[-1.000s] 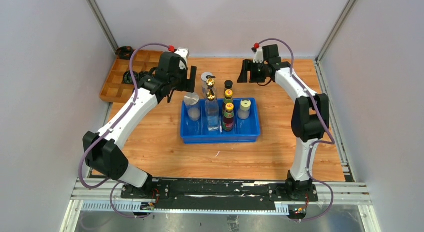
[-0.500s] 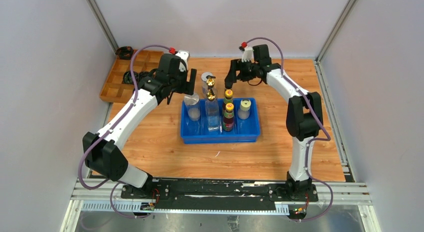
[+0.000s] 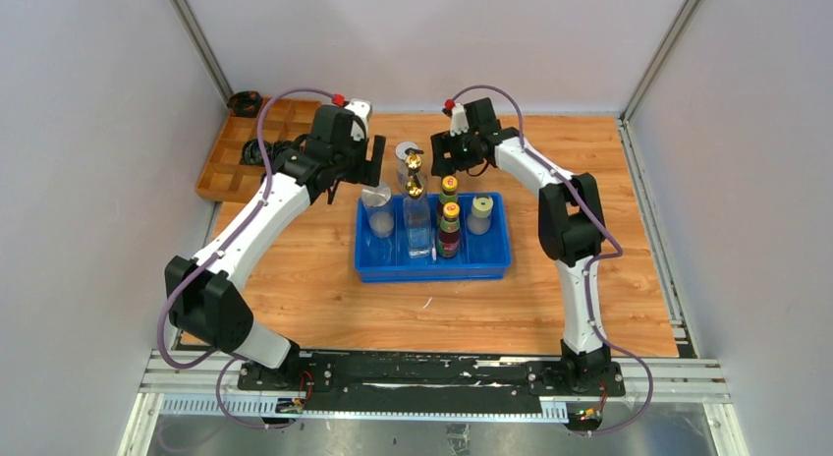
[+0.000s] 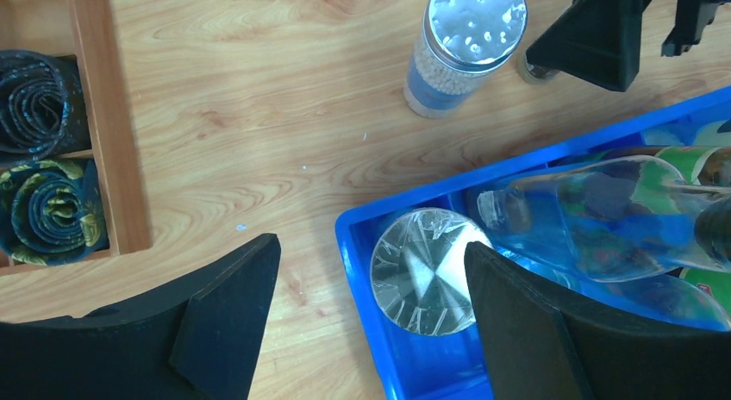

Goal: Organize the condiment bottles
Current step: Pick up the bottle from the center of the board.

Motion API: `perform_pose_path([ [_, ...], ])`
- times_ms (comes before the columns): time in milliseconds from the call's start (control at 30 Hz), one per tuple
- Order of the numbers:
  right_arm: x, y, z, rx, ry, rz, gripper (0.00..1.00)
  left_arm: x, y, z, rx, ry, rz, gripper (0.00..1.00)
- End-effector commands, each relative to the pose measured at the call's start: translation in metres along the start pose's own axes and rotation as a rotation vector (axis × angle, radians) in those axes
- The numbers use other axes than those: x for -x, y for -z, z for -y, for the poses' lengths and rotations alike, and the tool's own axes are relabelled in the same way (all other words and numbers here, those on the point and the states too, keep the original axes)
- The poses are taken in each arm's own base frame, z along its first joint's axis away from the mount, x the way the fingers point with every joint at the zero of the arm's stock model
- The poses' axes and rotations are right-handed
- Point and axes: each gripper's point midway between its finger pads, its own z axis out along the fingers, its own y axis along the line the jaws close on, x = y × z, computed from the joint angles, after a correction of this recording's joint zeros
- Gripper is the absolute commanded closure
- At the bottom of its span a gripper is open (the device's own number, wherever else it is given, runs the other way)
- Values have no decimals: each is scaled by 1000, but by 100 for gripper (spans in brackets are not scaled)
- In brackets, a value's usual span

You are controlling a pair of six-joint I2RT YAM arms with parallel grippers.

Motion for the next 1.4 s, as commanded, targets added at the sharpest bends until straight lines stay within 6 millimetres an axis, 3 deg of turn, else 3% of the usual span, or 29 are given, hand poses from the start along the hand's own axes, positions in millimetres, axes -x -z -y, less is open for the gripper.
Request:
perform_pose_path([
  [0,-12,-4,24,-144,-5,-53,16,-3,-6,-3,-8,-8,-7,16],
  [100,-17,-6,31,-180,-17,-62,24,-6,-8,-4,-9,-6,-10,16],
  [267,-16,-7,33,-192,-22,-57,52,-9,-10,-5,-11,-2,-14,16],
  [333,-15,-5,34,-202,-20,-54,58,-10,-11,-5,-13,0,-15,16],
  [533,-16,17,53,-327,-4,-51,60,-7,-18,-3,-18,8,-16,16],
  [733,-23,50,74,-413,-27,-50,62,17,-38,3,-35,-6,11,15],
  [1033,-32,100,88,-432,-99,-23,62,41,-86,21,-106,-17,45,10],
  [1367,-55,126,88,-442,-147,-37,64,44,-143,46,-216,-14,7,10],
])
